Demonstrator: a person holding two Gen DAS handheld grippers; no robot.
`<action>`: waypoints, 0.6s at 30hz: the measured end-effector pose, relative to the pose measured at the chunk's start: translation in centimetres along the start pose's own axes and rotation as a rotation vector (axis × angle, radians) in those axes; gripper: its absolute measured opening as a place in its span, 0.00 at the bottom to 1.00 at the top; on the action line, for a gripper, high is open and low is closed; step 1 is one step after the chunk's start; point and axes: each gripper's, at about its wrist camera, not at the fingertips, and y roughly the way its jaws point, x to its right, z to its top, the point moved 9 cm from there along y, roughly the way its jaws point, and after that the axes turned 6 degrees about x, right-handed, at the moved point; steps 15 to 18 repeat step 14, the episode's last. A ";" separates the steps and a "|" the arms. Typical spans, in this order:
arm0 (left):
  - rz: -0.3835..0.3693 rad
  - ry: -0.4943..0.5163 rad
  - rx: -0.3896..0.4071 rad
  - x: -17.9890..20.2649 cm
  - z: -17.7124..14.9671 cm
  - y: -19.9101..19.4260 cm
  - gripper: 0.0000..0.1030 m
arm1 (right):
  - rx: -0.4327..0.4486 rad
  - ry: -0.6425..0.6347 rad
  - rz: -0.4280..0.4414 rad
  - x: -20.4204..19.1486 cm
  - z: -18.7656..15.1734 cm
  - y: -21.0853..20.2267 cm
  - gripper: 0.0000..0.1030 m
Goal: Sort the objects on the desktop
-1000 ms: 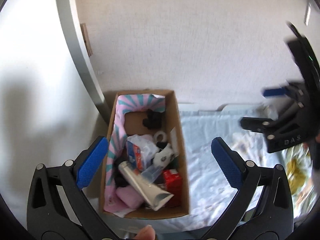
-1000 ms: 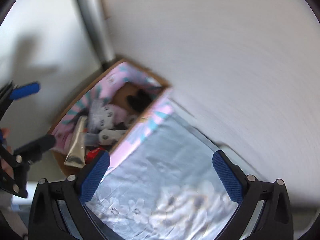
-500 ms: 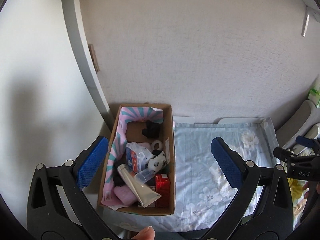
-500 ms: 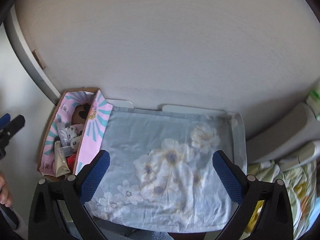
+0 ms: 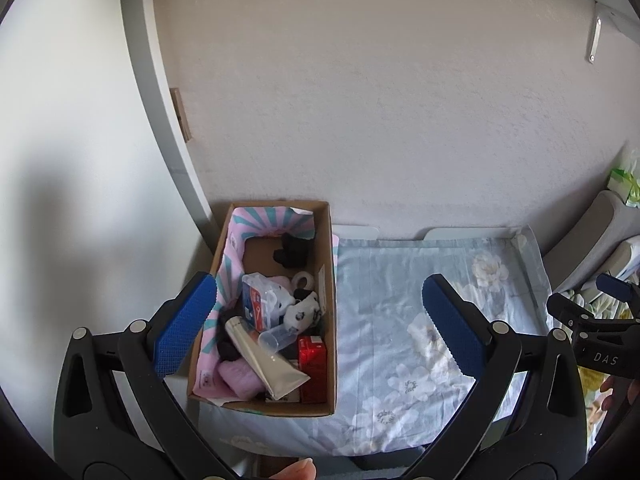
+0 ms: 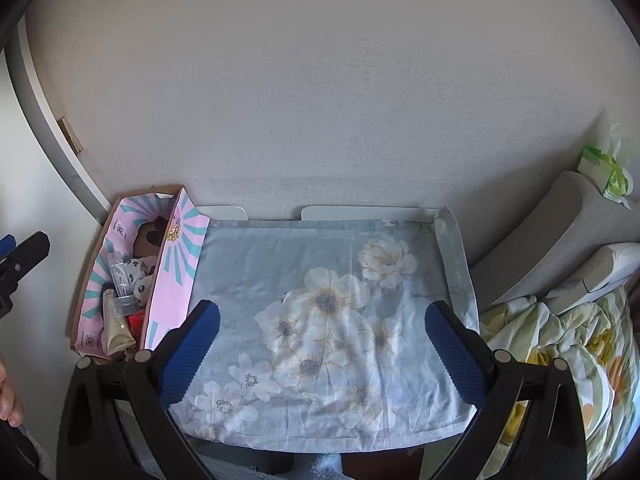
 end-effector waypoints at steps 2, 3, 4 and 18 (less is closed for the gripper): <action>-0.005 -0.013 0.000 0.0 -0.1 -0.2 1.00 | 0.004 -0.007 -0.005 -0.1 0.0 -0.1 0.99; -0.008 -0.018 -0.003 0.0 -0.2 -0.2 1.00 | 0.006 -0.008 -0.003 -0.1 0.0 -0.2 0.99; -0.008 -0.021 -0.004 0.0 -0.3 -0.2 1.00 | 0.008 -0.008 0.001 -0.2 0.0 -0.2 0.99; 0.013 -0.013 0.004 0.1 -0.6 -0.5 1.00 | 0.011 -0.014 0.009 -0.2 0.0 -0.2 0.99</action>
